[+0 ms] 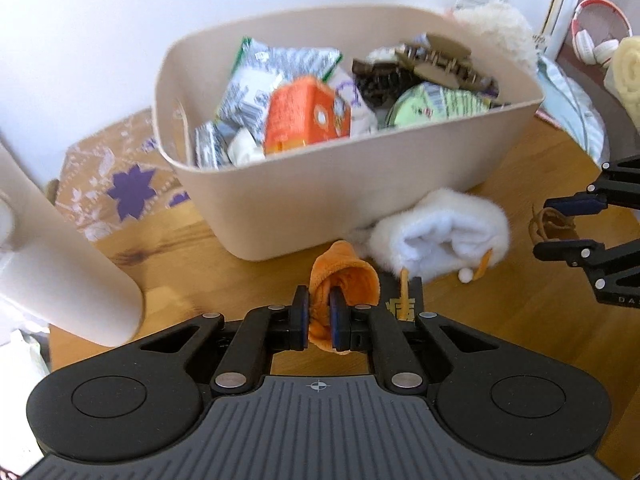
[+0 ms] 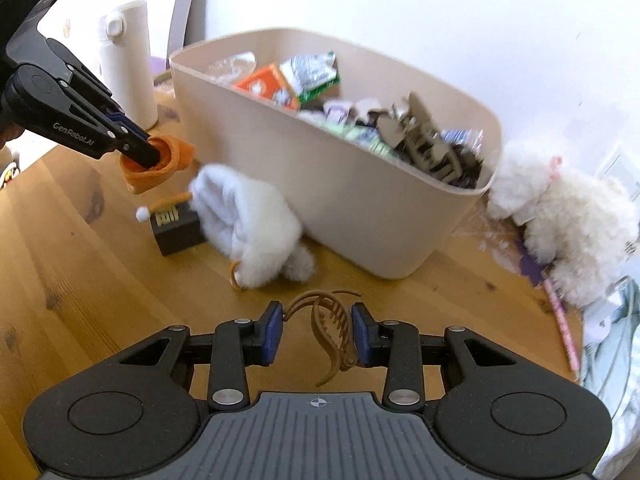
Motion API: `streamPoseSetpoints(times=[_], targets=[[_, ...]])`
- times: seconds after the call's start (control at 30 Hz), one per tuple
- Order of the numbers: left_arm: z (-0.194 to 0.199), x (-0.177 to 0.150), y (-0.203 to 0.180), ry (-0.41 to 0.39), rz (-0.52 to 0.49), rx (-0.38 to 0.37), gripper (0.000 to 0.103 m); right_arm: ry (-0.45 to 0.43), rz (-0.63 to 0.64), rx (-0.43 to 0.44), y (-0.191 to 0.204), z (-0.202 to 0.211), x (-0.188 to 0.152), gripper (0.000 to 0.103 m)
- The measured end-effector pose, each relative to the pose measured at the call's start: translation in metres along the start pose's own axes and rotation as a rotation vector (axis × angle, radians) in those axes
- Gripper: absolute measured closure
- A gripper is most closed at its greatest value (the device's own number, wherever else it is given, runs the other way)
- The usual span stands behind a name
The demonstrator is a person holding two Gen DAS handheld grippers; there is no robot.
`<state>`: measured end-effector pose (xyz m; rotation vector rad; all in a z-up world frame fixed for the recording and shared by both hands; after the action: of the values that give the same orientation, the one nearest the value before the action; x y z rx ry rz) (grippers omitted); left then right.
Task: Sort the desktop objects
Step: 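Grasp the orange scrunchie with the left tool while the right tool grasps the brown hair clip, then carry the orange scrunchie and brown hair clip into the basket and release both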
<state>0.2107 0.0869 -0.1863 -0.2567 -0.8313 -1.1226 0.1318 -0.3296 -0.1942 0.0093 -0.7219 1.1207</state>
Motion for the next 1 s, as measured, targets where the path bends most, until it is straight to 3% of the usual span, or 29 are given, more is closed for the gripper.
streamPoseSetpoints(times=[0.53, 1.0], targets=[[0.07, 0.027, 0.003, -0.165, -0.027, -0.026, 0.093, -0.161, -0.056, -0.071, -0.036, 0.035, 0.042, 0.068], [0.091, 0.074, -0.005, -0.294, -0.043, -0.029, 0.093, -0.23, -0.052, -0.146, -0.074, 0.032, 0.085, 0.068]])
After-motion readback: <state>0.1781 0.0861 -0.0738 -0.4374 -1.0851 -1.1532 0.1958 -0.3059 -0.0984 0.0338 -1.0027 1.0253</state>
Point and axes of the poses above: each gripper's, at about its wrist camera, not at the fingertips, and z roughly against the way its jaws point, y to its left, x to its top, the point moved 1 cm from there along -z, roughly the way its jaws point, and after that the axes turned 13 degrees about z, right-handed, at the moved point
